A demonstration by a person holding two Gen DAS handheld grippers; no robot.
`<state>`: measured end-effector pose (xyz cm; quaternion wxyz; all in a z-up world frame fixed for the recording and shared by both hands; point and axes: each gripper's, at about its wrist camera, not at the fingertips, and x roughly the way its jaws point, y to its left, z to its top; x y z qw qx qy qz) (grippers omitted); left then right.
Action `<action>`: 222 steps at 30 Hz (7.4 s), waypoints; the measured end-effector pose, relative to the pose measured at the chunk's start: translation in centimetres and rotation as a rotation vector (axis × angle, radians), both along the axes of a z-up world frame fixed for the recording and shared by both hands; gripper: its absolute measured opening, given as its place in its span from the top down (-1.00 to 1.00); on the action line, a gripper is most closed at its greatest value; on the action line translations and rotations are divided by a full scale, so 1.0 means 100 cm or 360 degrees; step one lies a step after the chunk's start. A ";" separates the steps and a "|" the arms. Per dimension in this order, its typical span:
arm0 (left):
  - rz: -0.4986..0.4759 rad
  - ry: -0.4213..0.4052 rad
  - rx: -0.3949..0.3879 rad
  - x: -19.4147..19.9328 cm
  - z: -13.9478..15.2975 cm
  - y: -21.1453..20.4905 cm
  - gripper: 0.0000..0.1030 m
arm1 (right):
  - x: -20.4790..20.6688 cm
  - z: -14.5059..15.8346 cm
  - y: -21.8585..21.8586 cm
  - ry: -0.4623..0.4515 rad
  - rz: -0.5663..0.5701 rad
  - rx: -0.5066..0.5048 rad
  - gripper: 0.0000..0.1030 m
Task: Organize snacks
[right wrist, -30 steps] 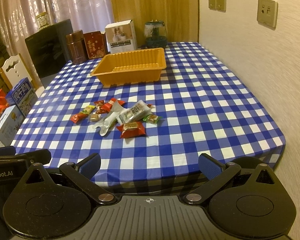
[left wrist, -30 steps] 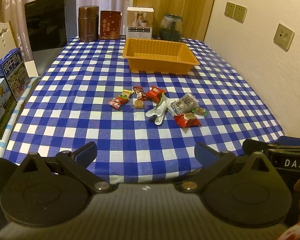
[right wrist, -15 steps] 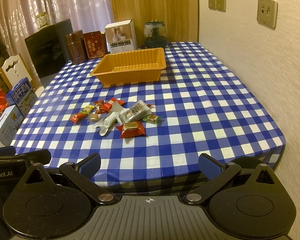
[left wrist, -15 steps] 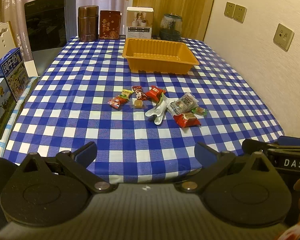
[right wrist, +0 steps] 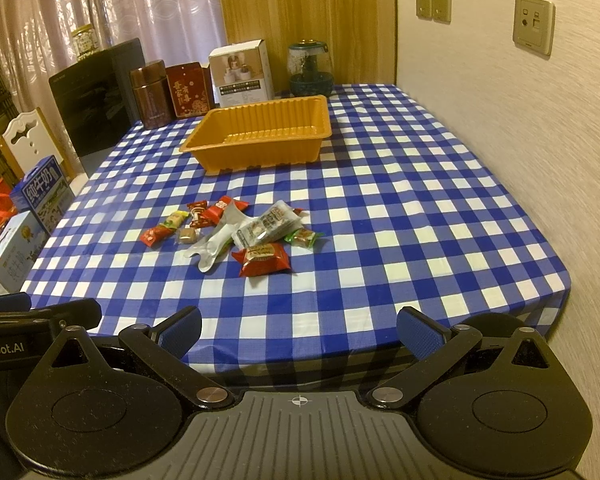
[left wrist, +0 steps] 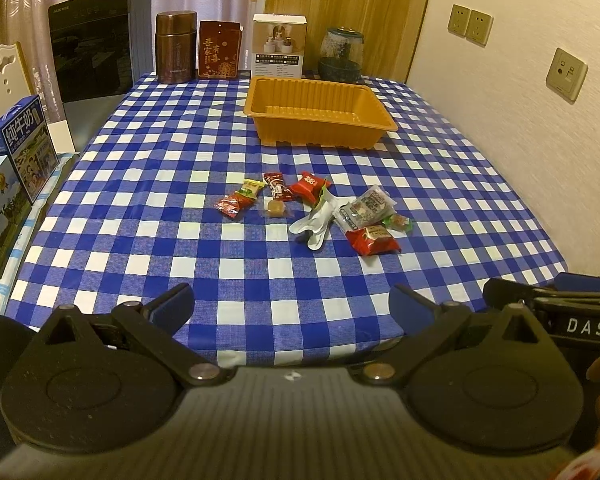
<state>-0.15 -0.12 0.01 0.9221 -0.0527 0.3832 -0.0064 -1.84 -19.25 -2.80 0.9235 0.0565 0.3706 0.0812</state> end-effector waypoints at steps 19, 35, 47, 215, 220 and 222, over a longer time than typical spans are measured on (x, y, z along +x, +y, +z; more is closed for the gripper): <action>0.0003 -0.0001 -0.0006 0.000 0.000 -0.001 -0.99 | 0.001 -0.002 0.001 -0.0001 -0.0001 0.0003 -1.00; -0.0012 0.0041 -0.0065 0.033 -0.018 0.014 -0.90 | 0.033 -0.024 0.003 -0.0002 0.0008 0.0060 -0.99; -0.0017 0.0093 -0.0046 0.077 -0.040 0.027 -0.85 | 0.074 -0.048 0.014 -0.0010 0.0068 0.0147 -0.98; -0.0002 -0.0193 -0.0093 0.096 -0.032 0.053 0.09 | 0.099 -0.027 -0.004 -0.0182 -0.0188 0.0277 -0.44; 0.0028 -0.0190 -0.0088 0.082 -0.031 0.060 0.09 | 0.087 -0.036 0.003 -0.0139 -0.0191 0.0247 -0.44; 0.0025 -0.0189 -0.0076 0.080 -0.031 0.060 0.09 | 0.087 -0.039 0.004 -0.0118 -0.0194 0.0253 -0.43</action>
